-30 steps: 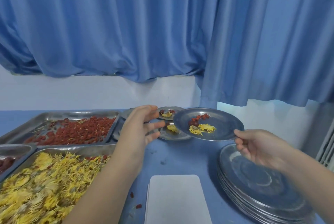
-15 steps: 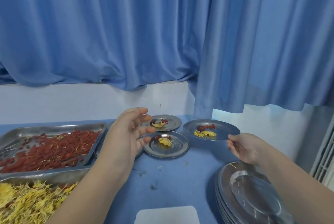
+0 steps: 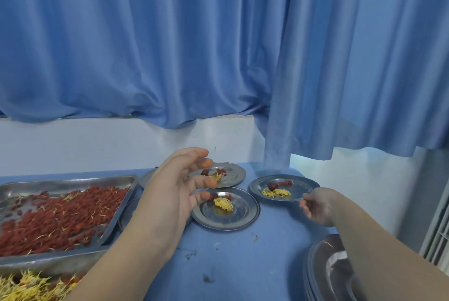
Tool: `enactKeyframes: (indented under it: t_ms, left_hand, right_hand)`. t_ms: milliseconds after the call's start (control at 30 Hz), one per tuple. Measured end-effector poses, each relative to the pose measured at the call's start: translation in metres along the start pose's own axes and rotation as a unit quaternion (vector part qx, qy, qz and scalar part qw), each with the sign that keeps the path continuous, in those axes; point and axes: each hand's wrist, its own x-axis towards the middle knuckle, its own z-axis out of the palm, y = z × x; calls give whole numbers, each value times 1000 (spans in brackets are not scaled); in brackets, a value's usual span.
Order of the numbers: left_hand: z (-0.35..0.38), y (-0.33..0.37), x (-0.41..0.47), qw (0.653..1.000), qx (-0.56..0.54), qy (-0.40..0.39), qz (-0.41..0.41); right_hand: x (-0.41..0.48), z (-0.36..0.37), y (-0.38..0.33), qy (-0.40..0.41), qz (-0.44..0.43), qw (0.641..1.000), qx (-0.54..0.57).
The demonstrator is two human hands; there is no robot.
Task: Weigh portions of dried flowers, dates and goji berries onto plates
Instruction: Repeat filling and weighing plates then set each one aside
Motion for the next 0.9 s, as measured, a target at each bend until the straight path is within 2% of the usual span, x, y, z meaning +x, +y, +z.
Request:
enactKeyframes:
  t_ms: [133,433,567,733,900]
  left_hand:
    - [-3,-3,6,1000,-8,-15,-11]
    - [-9,-17,21,997,-26,-45,-52]
    - [-7,-23,27,996,-27,-30,-74]
    - [-7,-24,32,996,-43,-13,-83]
    - [-9,-17,21,995,-50,-10,-86]
  right_hand:
    - [16,9,-6,7,36,999,33]
    - [35,41,-27,22,-15,997,72]
    - [51,56,-30,2,-32,995,92]
    - [56,69,-40,-37,-51,997,43]
    - [42,65,-43,-65,-21,996,56]
